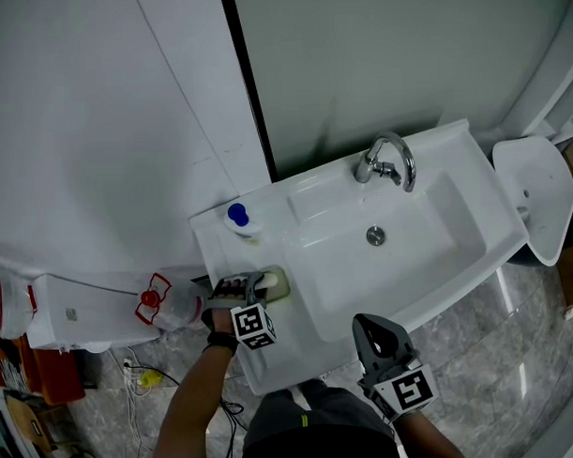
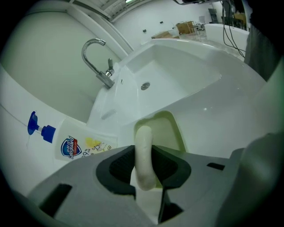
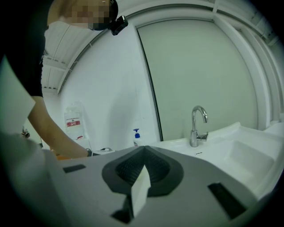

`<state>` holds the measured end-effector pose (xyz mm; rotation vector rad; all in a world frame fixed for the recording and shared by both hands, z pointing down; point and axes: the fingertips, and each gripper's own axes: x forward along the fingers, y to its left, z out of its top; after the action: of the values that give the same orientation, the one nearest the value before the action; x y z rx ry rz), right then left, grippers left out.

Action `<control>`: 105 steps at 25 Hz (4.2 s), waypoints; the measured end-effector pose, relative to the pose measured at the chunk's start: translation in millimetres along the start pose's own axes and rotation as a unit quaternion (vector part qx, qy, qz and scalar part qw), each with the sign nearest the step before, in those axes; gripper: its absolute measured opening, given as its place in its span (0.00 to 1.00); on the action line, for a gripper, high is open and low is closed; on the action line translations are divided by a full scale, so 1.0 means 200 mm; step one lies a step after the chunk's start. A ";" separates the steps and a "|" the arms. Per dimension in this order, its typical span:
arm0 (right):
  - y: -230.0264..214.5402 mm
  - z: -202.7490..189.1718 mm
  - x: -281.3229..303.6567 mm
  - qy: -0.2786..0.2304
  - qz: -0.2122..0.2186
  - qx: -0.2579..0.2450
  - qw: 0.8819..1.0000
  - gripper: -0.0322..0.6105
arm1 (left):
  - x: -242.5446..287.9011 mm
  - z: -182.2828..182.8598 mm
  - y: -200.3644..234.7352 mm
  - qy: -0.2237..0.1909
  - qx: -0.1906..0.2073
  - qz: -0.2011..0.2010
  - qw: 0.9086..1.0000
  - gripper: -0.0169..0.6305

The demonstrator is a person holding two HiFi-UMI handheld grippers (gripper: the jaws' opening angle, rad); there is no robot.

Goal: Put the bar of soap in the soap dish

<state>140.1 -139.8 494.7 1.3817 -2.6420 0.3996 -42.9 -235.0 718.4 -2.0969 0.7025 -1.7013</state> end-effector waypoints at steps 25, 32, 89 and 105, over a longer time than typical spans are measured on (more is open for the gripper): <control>-0.04 0.00 -0.01 -0.020 -0.001 0.000 1.000 0.07 | 0.04 0.02 -0.07 0.044 0.037 -0.041 0.997 0.24; -0.01 0.01 -0.01 -0.012 0.002 0.006 1.000 0.07 | 0.03 0.03 -0.09 0.034 -0.016 -0.064 0.997 0.27; 0.52 0.14 -0.23 -0.057 -0.009 -0.041 0.998 0.07 | -0.36 -0.02 -0.09 -0.060 -0.176 -0.067 0.980 0.06; 0.66 0.29 -0.10 -0.075 0.011 -0.065 0.995 0.07 | -0.64 -0.02 0.17 -0.142 -0.284 -0.026 0.948 0.06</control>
<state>43.5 -68.8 412.4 1.3948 -2.7465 0.1286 -71.7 -188.3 598.4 -2.6901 1.1536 -1.2712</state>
